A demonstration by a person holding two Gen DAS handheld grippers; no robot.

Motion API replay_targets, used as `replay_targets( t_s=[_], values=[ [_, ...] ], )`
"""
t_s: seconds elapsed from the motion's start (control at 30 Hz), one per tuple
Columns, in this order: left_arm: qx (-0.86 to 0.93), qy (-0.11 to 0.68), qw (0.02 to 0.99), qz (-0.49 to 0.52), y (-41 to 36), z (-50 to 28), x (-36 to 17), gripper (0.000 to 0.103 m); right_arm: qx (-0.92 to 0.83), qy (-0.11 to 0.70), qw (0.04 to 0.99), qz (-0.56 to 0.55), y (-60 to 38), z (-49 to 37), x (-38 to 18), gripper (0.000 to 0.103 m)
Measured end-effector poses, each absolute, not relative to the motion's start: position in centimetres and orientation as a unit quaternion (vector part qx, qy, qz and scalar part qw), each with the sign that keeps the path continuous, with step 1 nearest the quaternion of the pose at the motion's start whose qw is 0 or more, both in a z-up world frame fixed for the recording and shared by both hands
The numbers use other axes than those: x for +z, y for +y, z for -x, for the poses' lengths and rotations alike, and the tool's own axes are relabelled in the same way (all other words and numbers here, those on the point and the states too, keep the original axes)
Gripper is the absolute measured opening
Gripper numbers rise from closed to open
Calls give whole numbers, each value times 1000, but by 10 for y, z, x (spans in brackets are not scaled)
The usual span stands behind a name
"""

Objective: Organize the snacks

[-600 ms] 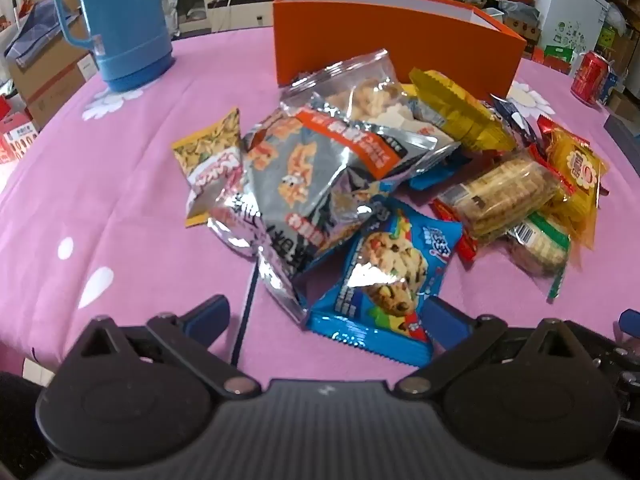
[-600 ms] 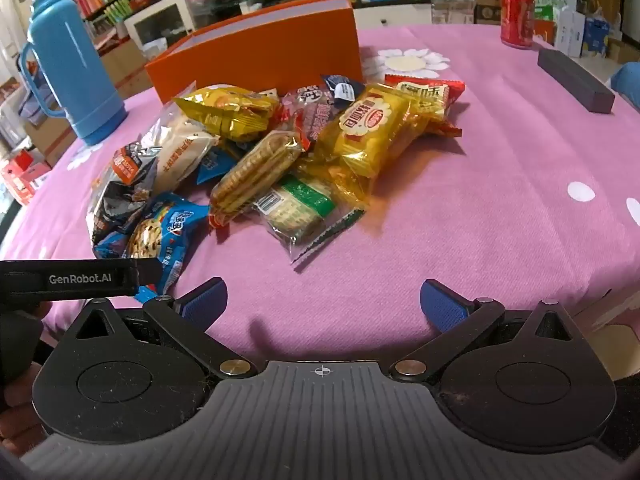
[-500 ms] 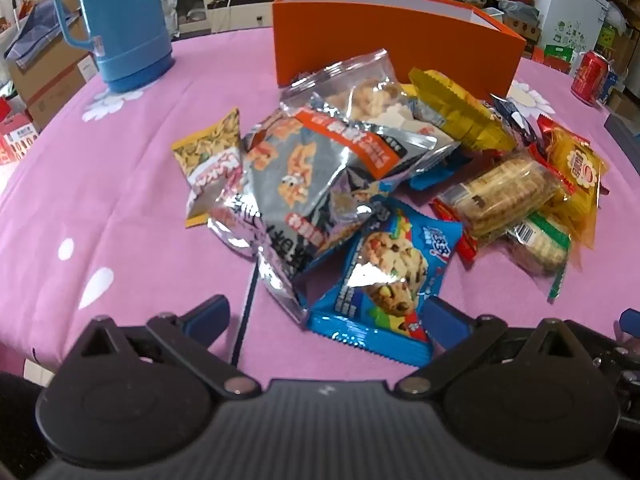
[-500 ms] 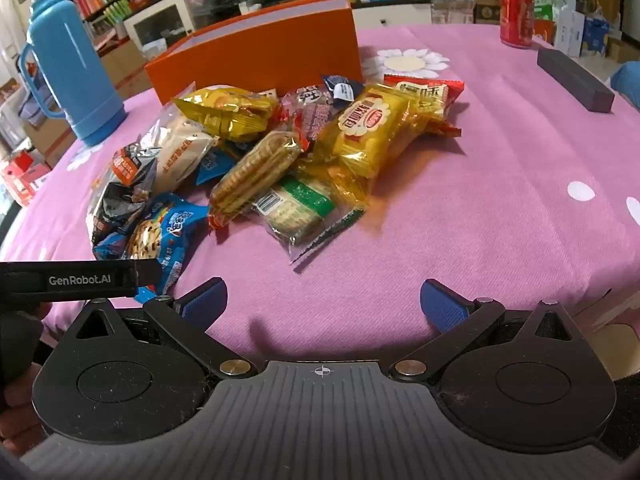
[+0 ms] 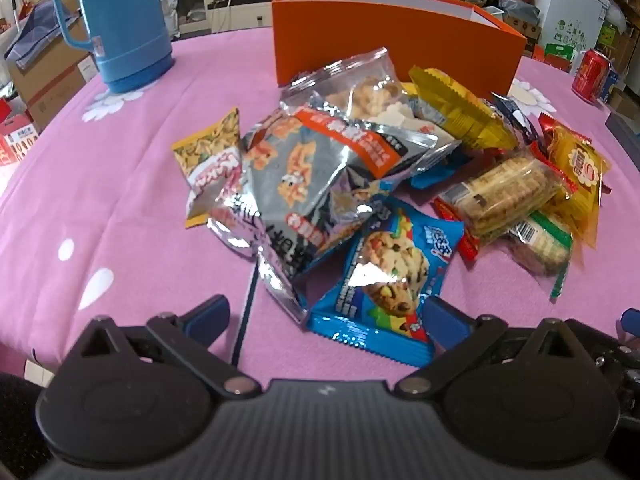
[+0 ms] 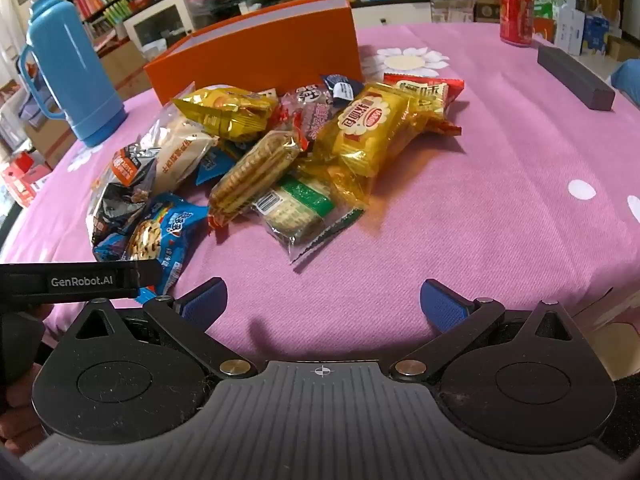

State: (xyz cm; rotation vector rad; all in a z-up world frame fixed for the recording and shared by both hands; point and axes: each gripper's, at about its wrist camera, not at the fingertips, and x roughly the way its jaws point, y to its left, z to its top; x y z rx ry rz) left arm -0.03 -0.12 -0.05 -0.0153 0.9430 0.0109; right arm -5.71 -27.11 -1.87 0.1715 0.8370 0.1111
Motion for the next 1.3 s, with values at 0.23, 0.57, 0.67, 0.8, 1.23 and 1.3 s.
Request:
replay_targets(
  t_s=[0.23, 0.57, 0.67, 0.8, 1.23, 1.3],
  values=[
    [5, 454, 891, 7, -2, 0, -1, 102, 54, 405, 909, -85, -272, 57, -19, 94],
    [5, 454, 891, 6, -2, 0, -2, 102, 54, 405, 909, -85, -273, 57, -19, 94],
    [6, 454, 891, 6, -2, 0, -2, 102, 54, 405, 909, -86, -273, 57, -19, 94],
    [6, 454, 891, 5, -3, 0, -3, 102, 54, 405, 909, -86, -273, 57, -19, 94],
    [9, 450, 893, -8, -6, 0, -2, 102, 58, 408, 907, -91, -273, 56, -21, 94],
    [14, 444, 896, -17, -8, 1, -1, 102, 58, 407, 907, -91, -272, 56, -21, 94]
  ],
)
